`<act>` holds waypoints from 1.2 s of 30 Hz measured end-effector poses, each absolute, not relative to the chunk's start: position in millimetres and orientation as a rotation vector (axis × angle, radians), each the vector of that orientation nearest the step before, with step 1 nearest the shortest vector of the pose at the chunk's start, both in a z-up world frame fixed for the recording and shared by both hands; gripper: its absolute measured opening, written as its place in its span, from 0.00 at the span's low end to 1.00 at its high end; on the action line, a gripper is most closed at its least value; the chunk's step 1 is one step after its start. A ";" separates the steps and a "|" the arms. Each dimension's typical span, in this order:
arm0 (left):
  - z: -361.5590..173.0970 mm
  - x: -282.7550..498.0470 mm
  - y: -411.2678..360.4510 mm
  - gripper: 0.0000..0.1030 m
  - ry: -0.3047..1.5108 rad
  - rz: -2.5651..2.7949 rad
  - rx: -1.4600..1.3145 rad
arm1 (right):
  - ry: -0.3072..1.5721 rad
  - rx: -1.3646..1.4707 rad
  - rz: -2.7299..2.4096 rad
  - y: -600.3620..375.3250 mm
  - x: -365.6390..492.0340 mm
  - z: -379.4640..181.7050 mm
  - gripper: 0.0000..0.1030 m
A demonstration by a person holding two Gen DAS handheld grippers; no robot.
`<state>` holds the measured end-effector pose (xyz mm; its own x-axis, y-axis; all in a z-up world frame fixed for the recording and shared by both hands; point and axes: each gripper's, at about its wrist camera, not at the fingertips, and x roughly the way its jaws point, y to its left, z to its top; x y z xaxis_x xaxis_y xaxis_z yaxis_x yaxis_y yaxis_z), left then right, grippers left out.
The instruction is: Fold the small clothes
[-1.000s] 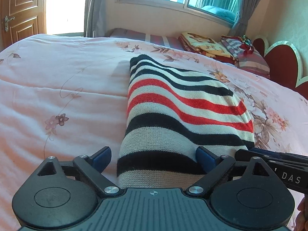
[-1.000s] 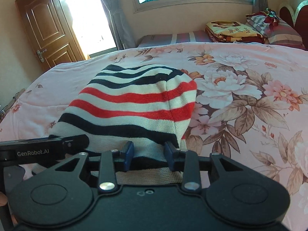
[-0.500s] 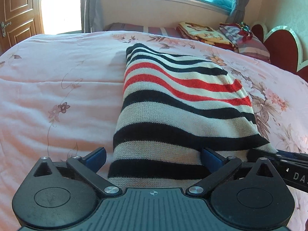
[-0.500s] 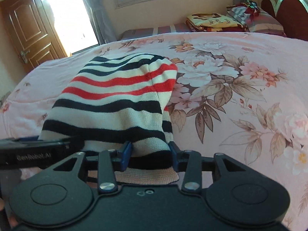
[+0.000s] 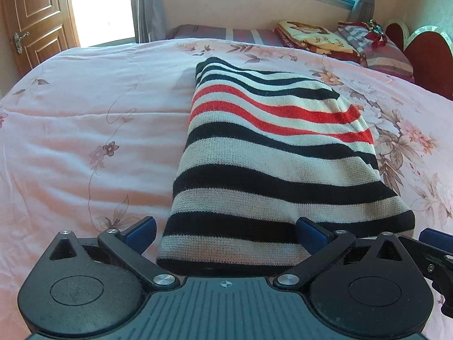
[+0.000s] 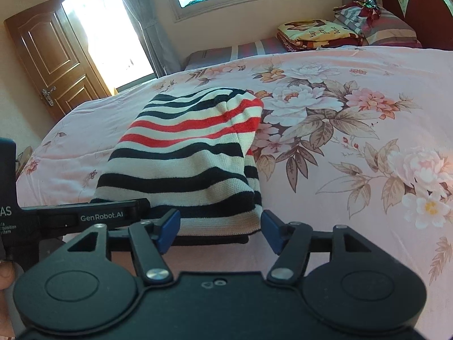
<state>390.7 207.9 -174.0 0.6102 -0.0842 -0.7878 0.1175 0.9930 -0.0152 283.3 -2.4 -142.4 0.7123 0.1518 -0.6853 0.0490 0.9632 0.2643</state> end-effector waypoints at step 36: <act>-7.1 46.9 228.6 1.00 0.697 0.056 -0.005 | 0.426 0.149 0.082 -30.4 -11.4 9.2 0.99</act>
